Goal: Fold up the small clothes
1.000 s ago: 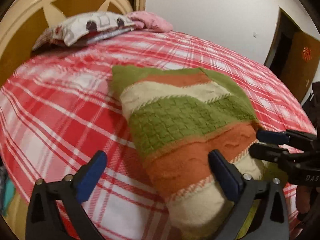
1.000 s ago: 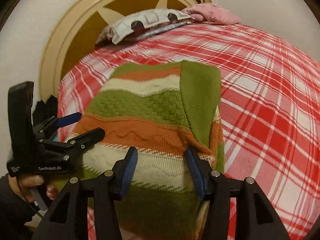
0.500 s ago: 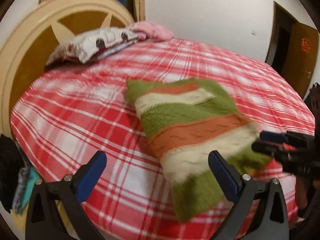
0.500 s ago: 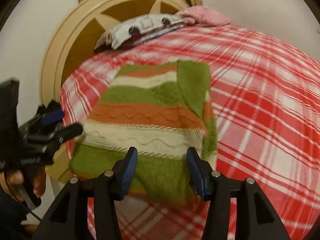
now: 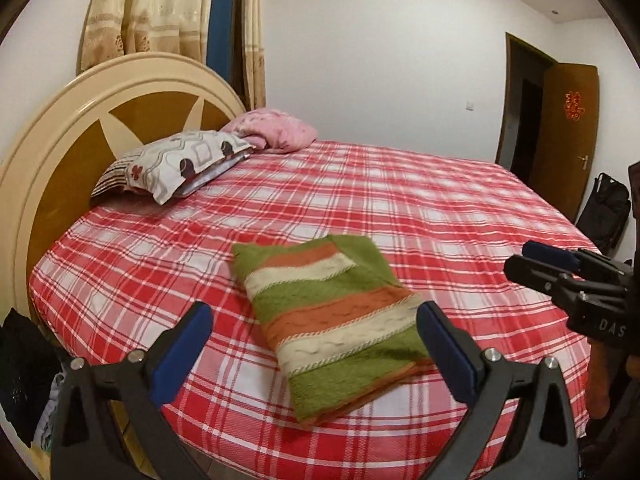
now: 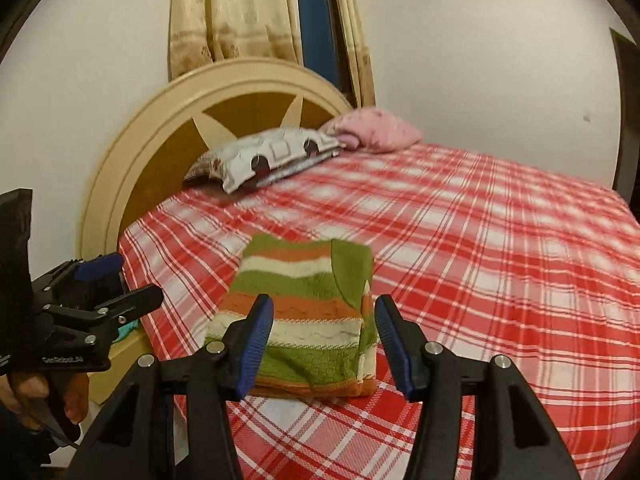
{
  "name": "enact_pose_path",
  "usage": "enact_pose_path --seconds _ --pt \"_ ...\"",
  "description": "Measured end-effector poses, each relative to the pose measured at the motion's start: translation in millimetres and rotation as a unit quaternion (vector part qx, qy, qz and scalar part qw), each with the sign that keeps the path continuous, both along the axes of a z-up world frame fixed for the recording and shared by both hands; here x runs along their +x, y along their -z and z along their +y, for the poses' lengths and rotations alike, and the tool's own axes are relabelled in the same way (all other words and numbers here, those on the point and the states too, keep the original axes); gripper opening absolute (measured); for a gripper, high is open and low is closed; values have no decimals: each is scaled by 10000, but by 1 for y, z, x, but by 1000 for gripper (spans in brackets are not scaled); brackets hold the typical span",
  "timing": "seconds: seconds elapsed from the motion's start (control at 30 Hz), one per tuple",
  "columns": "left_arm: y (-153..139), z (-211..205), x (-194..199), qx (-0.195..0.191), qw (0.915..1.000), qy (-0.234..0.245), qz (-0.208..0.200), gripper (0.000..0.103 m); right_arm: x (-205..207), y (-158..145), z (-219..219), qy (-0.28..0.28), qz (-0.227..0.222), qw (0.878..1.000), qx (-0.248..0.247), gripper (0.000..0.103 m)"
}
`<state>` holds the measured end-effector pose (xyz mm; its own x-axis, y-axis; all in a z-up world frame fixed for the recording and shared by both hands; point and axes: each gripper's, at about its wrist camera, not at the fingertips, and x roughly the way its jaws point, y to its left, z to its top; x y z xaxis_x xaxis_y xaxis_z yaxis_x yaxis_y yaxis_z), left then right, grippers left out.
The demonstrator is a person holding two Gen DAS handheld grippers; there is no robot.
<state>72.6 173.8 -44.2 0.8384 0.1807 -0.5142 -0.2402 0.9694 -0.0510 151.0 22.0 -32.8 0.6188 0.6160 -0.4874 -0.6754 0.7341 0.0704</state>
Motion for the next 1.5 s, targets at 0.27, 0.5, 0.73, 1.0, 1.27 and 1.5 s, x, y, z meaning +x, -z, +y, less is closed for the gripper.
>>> enact_pose_path --seconds 0.27,0.5,0.73,1.0,1.27,1.5 --pt "-16 -6 -14 99 9995 -51 -282 103 -29 -23 -13 51 -356 9993 103 55" --pt "-23 -15 -18 211 9992 -7 -350 103 -35 -28 -22 147 -408 9989 147 57" --pt "-29 -17 -22 241 9988 -4 -428 103 -39 -31 -25 147 -463 9986 191 57" --pt "-29 -16 -22 215 9989 -7 -414 103 -41 -30 -27 160 -424 9987 224 57" --pt "-28 -17 -22 227 9990 14 -378 103 -39 -30 -31 194 -413 9985 299 58" --pt "-25 -20 -19 225 9991 67 -342 103 -39 -28 -31 181 -403 9986 298 58"
